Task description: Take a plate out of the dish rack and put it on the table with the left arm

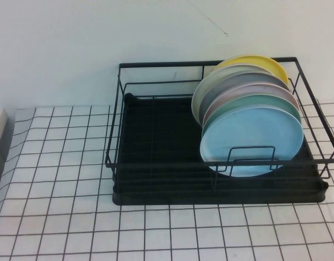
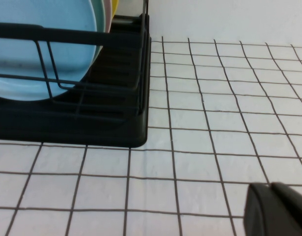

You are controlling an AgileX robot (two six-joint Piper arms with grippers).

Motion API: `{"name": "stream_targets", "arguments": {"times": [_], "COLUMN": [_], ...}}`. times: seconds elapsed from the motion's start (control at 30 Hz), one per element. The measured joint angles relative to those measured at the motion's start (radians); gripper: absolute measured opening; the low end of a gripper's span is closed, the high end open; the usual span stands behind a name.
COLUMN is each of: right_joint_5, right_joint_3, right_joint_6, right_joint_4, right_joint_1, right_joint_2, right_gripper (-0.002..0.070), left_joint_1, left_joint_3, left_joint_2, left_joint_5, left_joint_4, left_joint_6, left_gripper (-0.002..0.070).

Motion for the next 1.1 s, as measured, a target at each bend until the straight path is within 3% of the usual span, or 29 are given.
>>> {"name": "stream_targets", "arguments": {"times": [0.2, 0.4, 0.53, 0.8, 0.97, 1.1], "right_joint_5": [0.000, 0.000, 0.000, 0.000, 0.000, 0.000], "right_joint_3": [0.000, 0.000, 0.000, 0.000, 0.000, 0.000], "right_joint_6": [0.000, 0.000, 0.000, 0.000, 0.000, 0.000], "right_joint_4": [0.000, 0.000, 0.000, 0.000, 0.000, 0.000], "right_joint_1": [0.000, 0.000, 0.000, 0.000, 0.000, 0.000], "right_joint_2": [0.000, 0.000, 0.000, 0.000, 0.000, 0.000], "right_gripper": [-0.0003, -0.0003, -0.0003, -0.0003, -0.0003, -0.0003], "left_joint_1": [0.000, 0.000, 0.000, -0.096, -0.236, -0.339], "left_joint_3": [-0.237, -0.534, -0.664, -0.849, -0.954, -1.056], "left_joint_2": [0.105, 0.404, 0.611, 1.027, 1.253, 1.434], "left_joint_5": [0.401, 0.730, 0.830, 0.907, 0.886, 0.881], "left_joint_4": [-0.017, -0.027, -0.198, -0.840, -1.017, -1.044], "left_joint_6": [0.054, 0.183, 0.446, 1.262, 1.536, 1.603], "left_gripper": [-0.0003, -0.0003, -0.0003, -0.0003, -0.0003, 0.0001]}}
